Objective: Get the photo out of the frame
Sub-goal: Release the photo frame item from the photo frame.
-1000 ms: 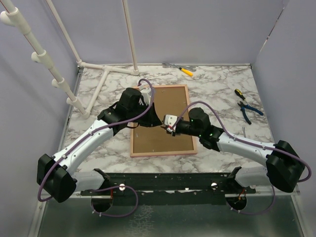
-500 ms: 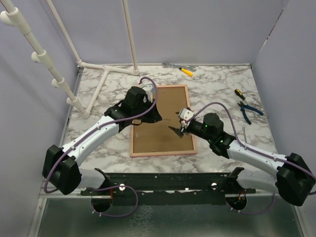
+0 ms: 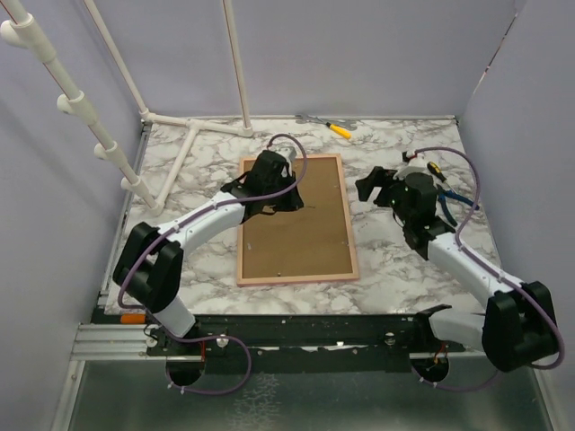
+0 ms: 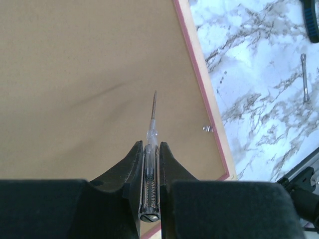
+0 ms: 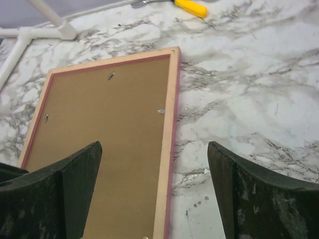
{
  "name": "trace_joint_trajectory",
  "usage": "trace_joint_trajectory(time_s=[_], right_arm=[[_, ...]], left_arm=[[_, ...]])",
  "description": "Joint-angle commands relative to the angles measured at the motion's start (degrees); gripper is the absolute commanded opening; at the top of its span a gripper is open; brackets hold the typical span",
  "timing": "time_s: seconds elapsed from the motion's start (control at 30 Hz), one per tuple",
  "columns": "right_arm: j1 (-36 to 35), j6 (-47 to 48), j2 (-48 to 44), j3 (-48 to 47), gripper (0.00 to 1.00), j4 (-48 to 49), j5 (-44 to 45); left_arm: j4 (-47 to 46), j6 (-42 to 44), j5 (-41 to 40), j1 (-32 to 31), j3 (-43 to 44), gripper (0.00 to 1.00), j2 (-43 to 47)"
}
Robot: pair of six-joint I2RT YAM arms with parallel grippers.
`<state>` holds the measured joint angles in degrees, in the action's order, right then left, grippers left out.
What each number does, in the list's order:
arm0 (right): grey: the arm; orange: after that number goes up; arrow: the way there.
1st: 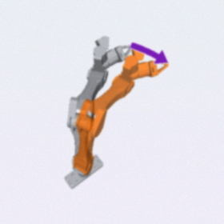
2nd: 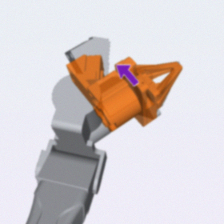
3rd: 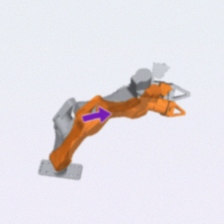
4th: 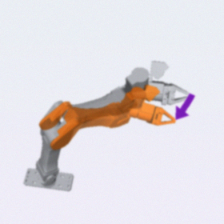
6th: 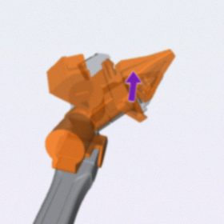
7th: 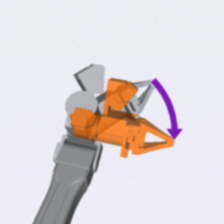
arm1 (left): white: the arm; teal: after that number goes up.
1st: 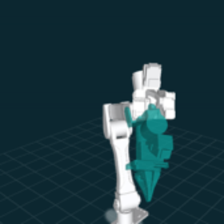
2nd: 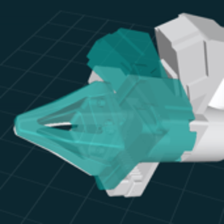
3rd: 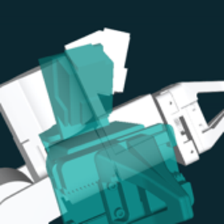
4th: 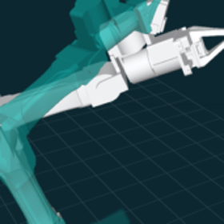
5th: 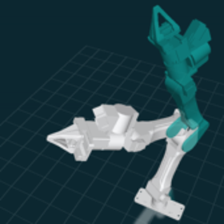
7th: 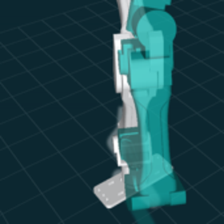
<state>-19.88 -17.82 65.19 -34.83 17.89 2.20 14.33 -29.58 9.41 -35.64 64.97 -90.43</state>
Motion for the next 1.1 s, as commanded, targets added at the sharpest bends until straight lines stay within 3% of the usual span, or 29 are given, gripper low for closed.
trace_joint_trajectory(time_s=[0.0,0.13,0.33,0.7,0.97,1.07], right_arm=[[3.9,-10.6,8.3,-6.8,0.89,-12.5,-5.3],[4.5,-11.1,13.1,-7.4,0.83,-11.8,-8.9],[4.8,-15.0,18.4,-5.2,0.57,-6.5,-13.6],[4.9,-14.9,27.3,-6.8,0.53,-4.3,-15.9],[4.8,-14.2,30.6,-7.1,0.30,-3.1,-16.5],[4.9,-14.2,31.3,-7.1,0.29,-2.8,-17.0]], left_arm=[[-3.1,-0.7,-0.9,0.0,6.0,0.00,-5.1],[-3.2,-0.9,-0.5,-0.1,9.8,0.00,-9.2],[-3.2,-1.2,-2.7,-0.1,15.6,0.00,-15.1],[-2.8,-0.7,-2.4,-0.1,26.7,0.00,-25.4],[-1.7,0.0,-2.7,0.0,32.3,0.00,-30.3],[-1.6,0.0,-2.3,0.0,33.1,0.00,-31.4]])
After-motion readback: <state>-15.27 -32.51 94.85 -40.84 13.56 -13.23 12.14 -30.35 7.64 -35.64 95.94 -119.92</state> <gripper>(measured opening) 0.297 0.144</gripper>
